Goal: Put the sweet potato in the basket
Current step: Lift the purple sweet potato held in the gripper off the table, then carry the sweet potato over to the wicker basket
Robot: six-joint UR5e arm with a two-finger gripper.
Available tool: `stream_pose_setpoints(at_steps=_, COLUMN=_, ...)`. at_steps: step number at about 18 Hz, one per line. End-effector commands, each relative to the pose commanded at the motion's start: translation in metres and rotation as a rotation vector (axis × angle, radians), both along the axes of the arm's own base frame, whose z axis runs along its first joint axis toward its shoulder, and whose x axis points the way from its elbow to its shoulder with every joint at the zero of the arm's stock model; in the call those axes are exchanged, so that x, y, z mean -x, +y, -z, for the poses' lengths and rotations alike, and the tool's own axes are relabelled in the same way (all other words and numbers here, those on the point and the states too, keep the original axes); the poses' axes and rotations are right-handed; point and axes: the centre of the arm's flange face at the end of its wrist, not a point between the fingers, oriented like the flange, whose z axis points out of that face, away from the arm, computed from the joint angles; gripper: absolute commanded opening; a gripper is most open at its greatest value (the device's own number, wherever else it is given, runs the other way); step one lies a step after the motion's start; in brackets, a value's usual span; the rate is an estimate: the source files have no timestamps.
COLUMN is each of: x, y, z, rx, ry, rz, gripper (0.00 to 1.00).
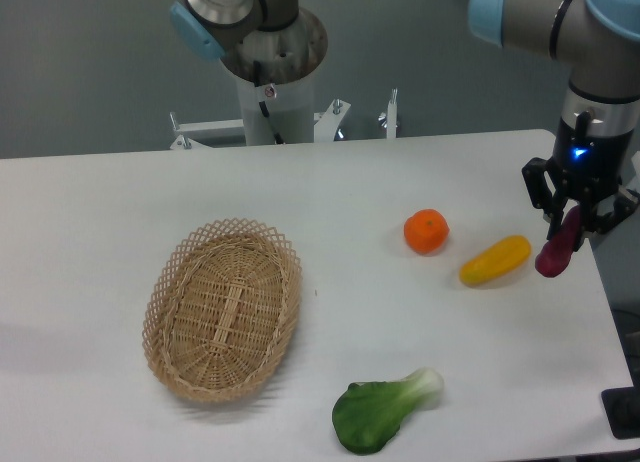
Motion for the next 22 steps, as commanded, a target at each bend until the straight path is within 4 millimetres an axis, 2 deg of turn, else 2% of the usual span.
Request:
stream_pose_setpoints(at_steps=2, x=-0.006, y=0.006, z=0.003, rx=-0.014, ry=-0.023, rz=-0.039, gripper=0.30)
stream_pose_setpoints(at_steps=5, x=-0.026, y=0.031, z=0.003, rx=-0.026, ry=-0.045, rz=-0.067, gripper=0.30)
stream_pose_setpoints(at_steps=7, x=-0.042, y=0.046, z=0.014, rx=-0.027, ry=-0.079, rz=-0.087, gripper=0.30)
stream_pose_setpoints(at_steps=8, x=-0.052, y=0.054, z=0.011, rx=-0.035, ry=-0.086, rz=-0.103, gripper=0.30)
stream_pose_setpoints(at_steps=11, x=-0.081, y=0.091, z=0.011, rx=-0.066, ry=-0.109, rz=-0.153, gripper=0.30)
stream_pose_setpoints(at_steps=13, x=-0.098, y=0.114, z=0.017, rx=-0.087, ry=-0.120, rz=-0.173, gripper=0.30)
stream_pose_setpoints(at_steps=14, x=-0.107, y=0.128, z=0.024, rx=-0.092, ry=-0.129, rz=-0.177, gripper=0.30)
stream_pose_setpoints(at_steps=17, x=-0.140, y=0.154, z=0.046, rx=-0.106, ry=-0.184, rz=-0.244, gripper=0.30)
stream_pose_setpoints(at_steps=20, x=-0.187, y=0.175, z=0.078, rx=-0.099, ry=-0.165, rz=-0.261, gripper=0.30)
stream_pose_setpoints(at_steps=22, x=-0.229, y=0.190, z=0.104, rx=-0.060, ry=-0.103, rz=-0.242, gripper=0.30)
